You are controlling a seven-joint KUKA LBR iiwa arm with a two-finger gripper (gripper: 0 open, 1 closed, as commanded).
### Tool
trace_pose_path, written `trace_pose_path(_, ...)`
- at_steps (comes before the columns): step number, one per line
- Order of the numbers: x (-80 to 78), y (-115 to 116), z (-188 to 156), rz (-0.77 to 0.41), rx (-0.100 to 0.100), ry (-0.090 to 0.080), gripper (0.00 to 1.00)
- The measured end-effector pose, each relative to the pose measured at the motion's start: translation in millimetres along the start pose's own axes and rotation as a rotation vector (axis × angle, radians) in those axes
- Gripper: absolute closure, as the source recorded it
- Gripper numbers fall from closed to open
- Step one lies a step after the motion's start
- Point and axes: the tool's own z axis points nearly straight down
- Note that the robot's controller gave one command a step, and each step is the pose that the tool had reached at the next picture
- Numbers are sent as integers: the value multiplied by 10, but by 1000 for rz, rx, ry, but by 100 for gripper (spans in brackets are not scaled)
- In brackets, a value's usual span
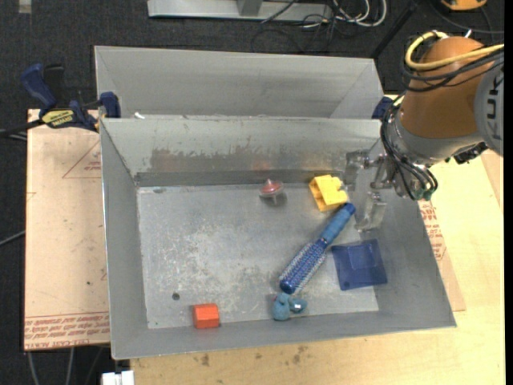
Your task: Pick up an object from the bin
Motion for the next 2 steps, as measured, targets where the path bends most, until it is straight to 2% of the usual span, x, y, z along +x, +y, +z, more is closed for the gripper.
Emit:
trace_pose_path(1,285,545,1225,-351,-4,5,0)
trace_pose_path(2,436,677,893,-631,-2,0,0)
